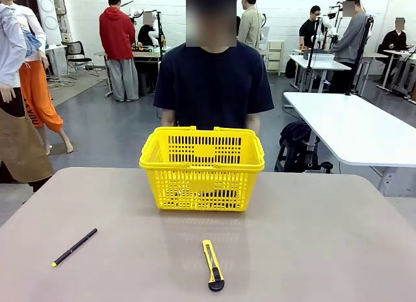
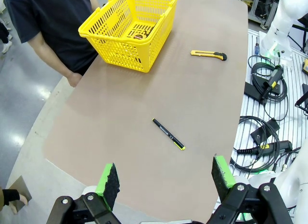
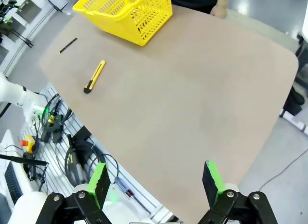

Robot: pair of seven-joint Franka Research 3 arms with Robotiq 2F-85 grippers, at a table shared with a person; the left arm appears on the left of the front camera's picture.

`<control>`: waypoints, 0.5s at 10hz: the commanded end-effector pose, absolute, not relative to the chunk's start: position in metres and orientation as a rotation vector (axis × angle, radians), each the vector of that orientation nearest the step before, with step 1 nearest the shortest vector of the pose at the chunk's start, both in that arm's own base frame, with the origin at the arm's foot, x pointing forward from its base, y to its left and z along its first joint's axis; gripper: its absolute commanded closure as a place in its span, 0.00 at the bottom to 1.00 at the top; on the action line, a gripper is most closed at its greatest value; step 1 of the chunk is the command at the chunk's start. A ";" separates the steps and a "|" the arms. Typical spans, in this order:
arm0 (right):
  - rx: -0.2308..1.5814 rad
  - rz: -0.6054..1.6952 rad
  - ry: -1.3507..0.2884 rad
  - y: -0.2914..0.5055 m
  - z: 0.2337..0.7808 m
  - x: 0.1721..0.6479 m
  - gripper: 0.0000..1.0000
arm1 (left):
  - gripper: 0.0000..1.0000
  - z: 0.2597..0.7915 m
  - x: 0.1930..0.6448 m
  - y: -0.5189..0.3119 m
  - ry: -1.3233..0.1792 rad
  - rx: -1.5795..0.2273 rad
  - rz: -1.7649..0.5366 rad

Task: Place the items the person wants into the basket.
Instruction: Pick up the item the person points to and place it in the Market Basket.

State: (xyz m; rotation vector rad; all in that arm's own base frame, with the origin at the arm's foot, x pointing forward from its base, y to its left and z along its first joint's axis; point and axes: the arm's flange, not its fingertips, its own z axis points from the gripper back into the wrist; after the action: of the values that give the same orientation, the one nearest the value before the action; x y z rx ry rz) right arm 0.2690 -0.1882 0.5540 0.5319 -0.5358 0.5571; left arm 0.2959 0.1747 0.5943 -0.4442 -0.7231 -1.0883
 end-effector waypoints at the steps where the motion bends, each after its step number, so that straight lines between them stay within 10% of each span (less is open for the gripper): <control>1: 0.521 0.554 -0.548 -0.188 0.551 0.270 0.00 | 0.00 0.594 0.295 0.176 -0.739 -0.450 -1.105; 5: 0.521 0.554 -0.548 -0.188 0.551 0.270 0.00 | 0.00 0.594 0.295 0.176 -0.739 -0.450 -1.105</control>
State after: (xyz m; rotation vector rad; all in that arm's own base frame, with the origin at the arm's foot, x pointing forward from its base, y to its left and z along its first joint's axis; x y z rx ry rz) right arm 0.2680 -0.1894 0.5543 0.5274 -0.5359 0.5508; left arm 0.2959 0.1747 0.5943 -0.4442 -0.7231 -1.0883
